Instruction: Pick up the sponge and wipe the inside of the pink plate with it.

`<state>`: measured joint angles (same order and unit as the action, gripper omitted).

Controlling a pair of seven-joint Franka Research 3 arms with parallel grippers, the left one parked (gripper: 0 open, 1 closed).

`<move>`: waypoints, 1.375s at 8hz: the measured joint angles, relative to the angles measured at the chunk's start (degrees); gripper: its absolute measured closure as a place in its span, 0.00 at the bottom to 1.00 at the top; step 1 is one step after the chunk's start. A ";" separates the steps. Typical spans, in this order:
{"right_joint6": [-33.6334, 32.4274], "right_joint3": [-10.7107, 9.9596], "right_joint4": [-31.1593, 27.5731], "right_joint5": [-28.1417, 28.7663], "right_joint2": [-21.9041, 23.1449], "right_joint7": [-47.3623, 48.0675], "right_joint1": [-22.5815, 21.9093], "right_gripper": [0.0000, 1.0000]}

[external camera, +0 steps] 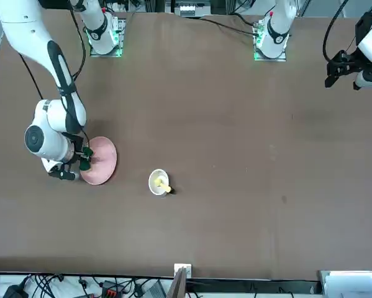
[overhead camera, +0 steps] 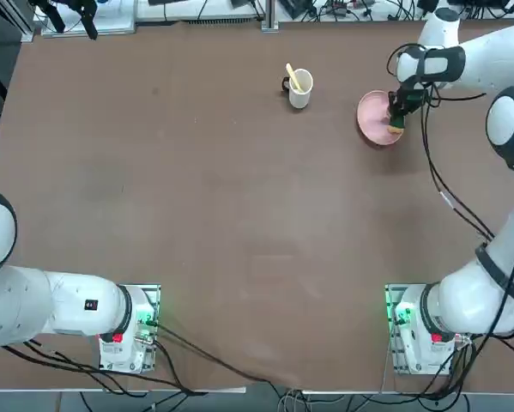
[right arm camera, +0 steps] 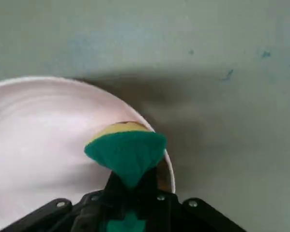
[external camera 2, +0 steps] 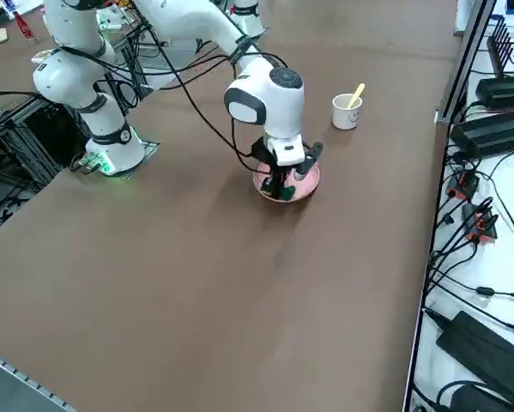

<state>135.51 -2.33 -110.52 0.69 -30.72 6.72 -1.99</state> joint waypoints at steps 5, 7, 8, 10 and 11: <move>4.01 1.77 2.09 1.96 -1.98 2.64 -1.19 0.91; 4.48 1.91 2.48 1.98 -2.23 7.66 -3.86 0.91; 4.49 1.92 2.51 1.98 -2.24 9.88 -4.92 0.91; 4.46 1.94 2.50 1.98 -2.24 12.30 -5.97 0.91; 4.44 1.94 2.44 1.98 -2.24 13.18 -6.34 0.91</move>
<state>139.95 -0.40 -108.08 2.67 -32.95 19.90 -8.33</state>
